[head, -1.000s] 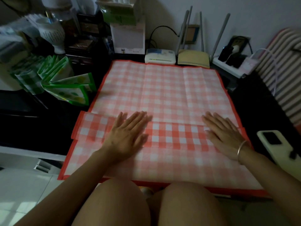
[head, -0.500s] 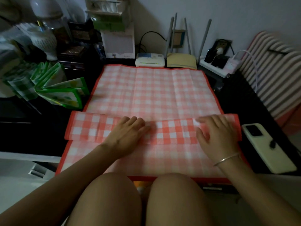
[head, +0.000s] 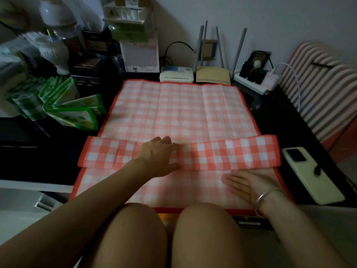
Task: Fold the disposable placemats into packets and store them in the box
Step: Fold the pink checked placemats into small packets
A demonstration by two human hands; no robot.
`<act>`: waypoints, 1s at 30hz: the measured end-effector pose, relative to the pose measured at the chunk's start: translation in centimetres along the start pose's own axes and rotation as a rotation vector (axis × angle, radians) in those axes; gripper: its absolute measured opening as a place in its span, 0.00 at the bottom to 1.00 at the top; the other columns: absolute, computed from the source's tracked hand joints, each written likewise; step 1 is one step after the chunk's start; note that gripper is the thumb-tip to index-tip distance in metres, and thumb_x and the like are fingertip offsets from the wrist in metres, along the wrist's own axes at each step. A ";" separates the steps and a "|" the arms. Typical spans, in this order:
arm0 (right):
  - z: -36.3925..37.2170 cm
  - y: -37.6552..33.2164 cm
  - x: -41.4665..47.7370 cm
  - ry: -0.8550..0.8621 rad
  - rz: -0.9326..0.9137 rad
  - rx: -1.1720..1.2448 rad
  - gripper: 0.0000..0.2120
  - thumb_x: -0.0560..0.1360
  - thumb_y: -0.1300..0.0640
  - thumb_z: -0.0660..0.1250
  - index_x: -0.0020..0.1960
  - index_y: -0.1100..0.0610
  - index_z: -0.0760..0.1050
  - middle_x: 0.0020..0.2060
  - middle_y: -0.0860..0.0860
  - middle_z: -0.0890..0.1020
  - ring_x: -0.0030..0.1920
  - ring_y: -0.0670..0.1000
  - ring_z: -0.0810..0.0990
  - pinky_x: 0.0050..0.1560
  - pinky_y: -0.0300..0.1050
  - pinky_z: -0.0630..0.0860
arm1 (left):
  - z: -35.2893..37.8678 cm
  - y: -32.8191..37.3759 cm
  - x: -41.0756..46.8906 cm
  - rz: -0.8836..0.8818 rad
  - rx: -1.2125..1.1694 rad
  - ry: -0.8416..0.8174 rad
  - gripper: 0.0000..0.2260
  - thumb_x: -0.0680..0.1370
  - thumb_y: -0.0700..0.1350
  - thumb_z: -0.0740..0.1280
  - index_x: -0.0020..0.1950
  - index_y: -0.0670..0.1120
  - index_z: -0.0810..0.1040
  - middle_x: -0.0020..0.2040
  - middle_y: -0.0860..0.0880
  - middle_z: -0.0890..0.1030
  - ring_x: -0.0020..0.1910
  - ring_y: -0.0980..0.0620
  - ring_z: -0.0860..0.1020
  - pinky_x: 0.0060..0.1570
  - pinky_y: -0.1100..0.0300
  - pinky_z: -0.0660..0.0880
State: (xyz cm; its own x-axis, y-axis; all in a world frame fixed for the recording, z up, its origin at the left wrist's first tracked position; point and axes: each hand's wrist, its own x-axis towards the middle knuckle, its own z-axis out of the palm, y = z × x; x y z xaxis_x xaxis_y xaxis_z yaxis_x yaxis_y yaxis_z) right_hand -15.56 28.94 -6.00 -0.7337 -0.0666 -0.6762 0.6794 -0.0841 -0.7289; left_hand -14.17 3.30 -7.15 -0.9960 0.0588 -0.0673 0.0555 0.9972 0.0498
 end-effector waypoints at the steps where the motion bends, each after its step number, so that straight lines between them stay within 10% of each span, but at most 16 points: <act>1: 0.0 0.0 0.0 -0.018 0.004 0.001 0.08 0.77 0.64 0.66 0.53 0.67 0.76 0.44 0.60 0.84 0.42 0.54 0.85 0.33 0.41 0.81 | 0.1 0.1 -0.1 -0.001 0.004 0.002 0.29 0.76 0.66 0.61 0.75 0.58 0.64 0.64 0.51 0.73 0.59 0.50 0.74 0.51 0.55 0.77; 8: 2.4 0.5 0.3 -0.095 -0.034 0.072 0.05 0.80 0.57 0.62 0.50 0.57 0.74 0.46 0.54 0.82 0.44 0.49 0.83 0.33 0.38 0.81 | 0.2 0.8 -0.4 -0.038 0.006 -0.004 0.27 0.77 0.66 0.59 0.73 0.56 0.66 0.63 0.51 0.71 0.59 0.50 0.72 0.48 0.55 0.75; 20: 5.0 -2.9 0.5 0.078 -0.630 -0.194 0.05 0.72 0.65 0.67 0.37 0.61 0.76 0.30 0.50 0.80 0.33 0.44 0.81 0.41 0.47 0.82 | 0.4 3.5 1.3 -0.081 -0.004 0.014 0.23 0.76 0.63 0.57 0.69 0.56 0.69 0.58 0.48 0.72 0.57 0.46 0.72 0.50 0.48 0.73; 27: 10.0 -3.4 -0.6 0.228 -1.122 -0.802 0.09 0.65 0.56 0.71 0.31 0.53 0.72 0.26 0.47 0.77 0.33 0.52 0.78 0.34 0.40 0.68 | -0.1 1.2 -0.7 -0.128 -0.502 0.206 0.16 0.79 0.44 0.63 0.67 0.46 0.74 0.58 0.48 0.80 0.53 0.47 0.80 0.53 0.52 0.77; 30: 12.5 -3.0 -0.9 0.186 -1.288 -1.027 0.10 0.65 0.54 0.69 0.32 0.54 0.69 0.29 0.49 0.76 0.33 0.57 0.77 0.33 0.42 0.65 | -0.4 -1.8 -3.3 -0.313 -0.377 0.477 0.07 0.78 0.44 0.65 0.55 0.46 0.77 0.45 0.48 0.82 0.41 0.44 0.81 0.36 0.54 0.74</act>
State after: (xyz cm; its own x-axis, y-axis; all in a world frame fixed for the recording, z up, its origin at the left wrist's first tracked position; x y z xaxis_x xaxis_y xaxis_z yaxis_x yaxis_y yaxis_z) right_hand -17.04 16.81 -1.86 -0.8229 -0.3595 0.4399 -0.5563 0.6671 -0.4955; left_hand -10.98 1.34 -6.57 -0.8879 -0.3427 0.3069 -0.1823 0.8746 0.4492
